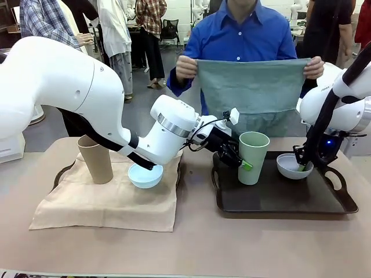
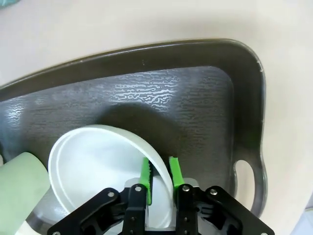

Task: Set up a tray with a mat and arrange the tableware.
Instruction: Pick up the Picnic Bowl and Reusable plastic cup from the Handle tray in front of the human's position and hold them in the air.

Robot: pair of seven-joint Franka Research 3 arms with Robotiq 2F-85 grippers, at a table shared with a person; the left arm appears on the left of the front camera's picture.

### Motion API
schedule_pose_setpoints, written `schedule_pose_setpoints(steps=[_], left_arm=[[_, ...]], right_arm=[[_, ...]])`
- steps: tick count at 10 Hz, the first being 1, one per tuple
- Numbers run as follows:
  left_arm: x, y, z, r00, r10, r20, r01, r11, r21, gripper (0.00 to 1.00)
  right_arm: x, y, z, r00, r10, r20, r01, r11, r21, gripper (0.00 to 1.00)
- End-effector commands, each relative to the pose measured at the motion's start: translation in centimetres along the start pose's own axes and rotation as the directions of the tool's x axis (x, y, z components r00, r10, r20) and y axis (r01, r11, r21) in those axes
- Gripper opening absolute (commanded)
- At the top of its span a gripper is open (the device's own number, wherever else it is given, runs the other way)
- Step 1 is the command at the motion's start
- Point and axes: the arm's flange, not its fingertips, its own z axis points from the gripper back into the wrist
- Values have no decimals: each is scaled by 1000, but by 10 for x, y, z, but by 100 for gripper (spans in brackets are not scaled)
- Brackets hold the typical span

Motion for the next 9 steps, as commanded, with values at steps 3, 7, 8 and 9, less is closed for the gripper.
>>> schedule_pose_setpoints(steps=[3,7,8,9], left_arm=[[-1,-1,3,1000,-17,26,16,1000,6,28],[9,-12,19,1000,4,7,-4,1000,7,0],[22,-21,33,1000,5,13,-5,1000,28,0],[40,-33,49,1000,-12,15,11,998,54,0]], right_arm=[[-7,-8,-10,1000,4,7,-4,1000,-6,0],[-10,-6,-3,1000,7,-1,-7,999,34,0],[-20,-4,12,1000,24,12,-24,998,59,0],[-34,-5,36,998,46,38,-49,996,77,0]])
